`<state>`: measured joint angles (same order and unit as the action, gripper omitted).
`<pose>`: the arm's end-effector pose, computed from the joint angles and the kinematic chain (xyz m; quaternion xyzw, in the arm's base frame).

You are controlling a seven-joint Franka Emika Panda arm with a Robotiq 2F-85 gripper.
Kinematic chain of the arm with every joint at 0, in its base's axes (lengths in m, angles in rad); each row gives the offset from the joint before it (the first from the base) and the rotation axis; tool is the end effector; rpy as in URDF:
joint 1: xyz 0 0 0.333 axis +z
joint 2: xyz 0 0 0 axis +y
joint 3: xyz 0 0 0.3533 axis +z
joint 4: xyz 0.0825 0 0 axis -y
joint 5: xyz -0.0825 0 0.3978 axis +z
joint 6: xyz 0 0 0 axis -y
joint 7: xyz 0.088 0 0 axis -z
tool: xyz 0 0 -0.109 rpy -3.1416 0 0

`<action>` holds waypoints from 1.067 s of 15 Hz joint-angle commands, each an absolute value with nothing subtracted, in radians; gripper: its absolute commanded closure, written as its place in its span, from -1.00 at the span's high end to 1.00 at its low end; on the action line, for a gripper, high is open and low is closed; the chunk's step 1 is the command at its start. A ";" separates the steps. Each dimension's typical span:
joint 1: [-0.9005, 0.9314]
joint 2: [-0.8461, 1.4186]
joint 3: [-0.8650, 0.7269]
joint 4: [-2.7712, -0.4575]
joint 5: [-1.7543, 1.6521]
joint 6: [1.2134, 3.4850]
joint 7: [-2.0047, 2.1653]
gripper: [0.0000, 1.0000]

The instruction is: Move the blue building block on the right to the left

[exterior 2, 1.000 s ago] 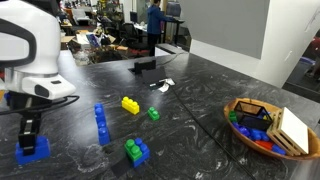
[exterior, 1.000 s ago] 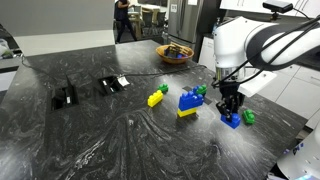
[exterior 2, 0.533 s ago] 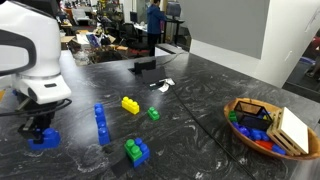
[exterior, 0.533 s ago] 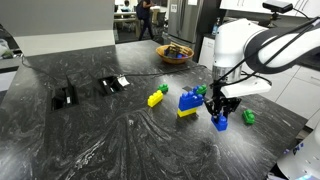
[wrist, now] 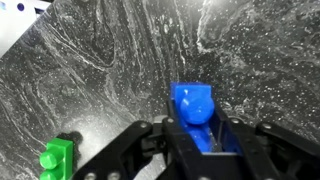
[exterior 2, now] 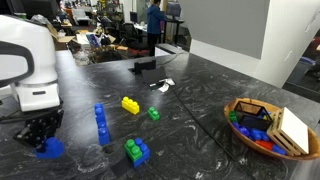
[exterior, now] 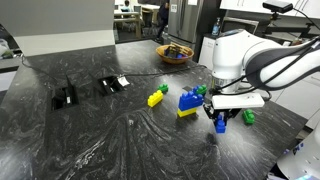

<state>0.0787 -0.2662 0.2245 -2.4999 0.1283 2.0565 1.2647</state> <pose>0.3978 0.1320 0.3901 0.8628 -0.4968 -0.0816 0.0461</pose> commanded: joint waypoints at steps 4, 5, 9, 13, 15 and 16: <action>0.091 -0.195 0.202 -2.502 0.153 2.118 1.271 -0.79; 0.094 -0.192 0.200 -2.501 0.156 2.119 1.262 -0.01; 0.112 -0.232 0.204 -2.495 0.161 2.108 1.203 0.61; 0.135 -0.315 0.209 -2.490 0.170 2.076 1.162 1.00; 0.128 -0.298 0.220 -2.480 0.158 2.085 1.191 0.94; 0.131 -0.322 0.221 -2.481 0.168 2.074 1.184 0.99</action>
<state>0.1378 -0.3231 0.2158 -2.4816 0.1668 2.0755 1.1857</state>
